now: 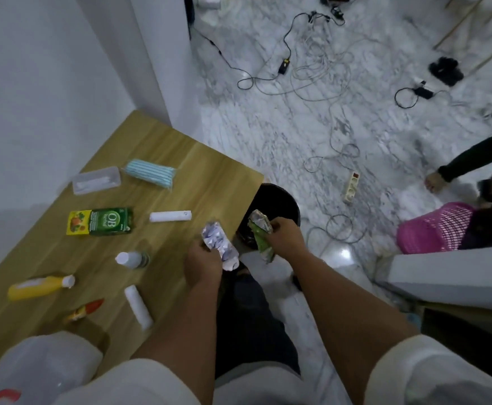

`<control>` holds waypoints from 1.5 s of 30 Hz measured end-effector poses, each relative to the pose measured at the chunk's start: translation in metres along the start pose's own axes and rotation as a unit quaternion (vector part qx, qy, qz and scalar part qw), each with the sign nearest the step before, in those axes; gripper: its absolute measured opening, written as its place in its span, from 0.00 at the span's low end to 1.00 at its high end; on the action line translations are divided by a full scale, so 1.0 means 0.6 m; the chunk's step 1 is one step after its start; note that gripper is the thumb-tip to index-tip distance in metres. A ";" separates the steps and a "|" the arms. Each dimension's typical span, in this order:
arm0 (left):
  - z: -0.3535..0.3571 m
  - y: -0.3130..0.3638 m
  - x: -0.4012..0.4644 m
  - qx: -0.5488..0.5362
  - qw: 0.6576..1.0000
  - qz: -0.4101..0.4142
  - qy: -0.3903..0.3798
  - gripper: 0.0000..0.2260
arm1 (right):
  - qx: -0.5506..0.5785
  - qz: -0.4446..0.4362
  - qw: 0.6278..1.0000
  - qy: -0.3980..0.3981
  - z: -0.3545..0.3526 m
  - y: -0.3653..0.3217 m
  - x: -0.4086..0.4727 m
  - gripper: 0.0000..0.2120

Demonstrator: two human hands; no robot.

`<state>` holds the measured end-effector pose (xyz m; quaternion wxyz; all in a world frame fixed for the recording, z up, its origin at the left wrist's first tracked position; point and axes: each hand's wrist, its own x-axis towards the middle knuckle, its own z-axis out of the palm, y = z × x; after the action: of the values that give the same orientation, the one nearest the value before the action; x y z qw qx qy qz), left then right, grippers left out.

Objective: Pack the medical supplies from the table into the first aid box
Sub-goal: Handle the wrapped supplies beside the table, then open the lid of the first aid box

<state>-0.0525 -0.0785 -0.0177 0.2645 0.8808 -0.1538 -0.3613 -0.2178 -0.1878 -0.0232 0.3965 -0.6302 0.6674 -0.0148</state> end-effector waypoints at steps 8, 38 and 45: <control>0.100 0.115 -0.013 0.112 0.980 0.138 -0.085 0.10 | 0.051 0.115 0.990 0.061 -0.040 0.050 0.033 0.04; -0.144 0.258 0.035 0.253 0.932 0.261 0.016 0.14 | -0.211 -0.171 0.962 -0.031 -0.086 -0.226 0.039 0.29; -0.448 0.127 0.001 0.327 0.903 0.204 0.192 0.08 | -0.285 -0.370 0.883 -0.038 -0.008 -0.482 -0.111 0.32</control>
<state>0.1348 -0.0449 0.1871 0.0541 0.9196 -0.3854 -0.0532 0.0123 -0.1927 0.1647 0.1901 -0.9174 0.3455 0.0542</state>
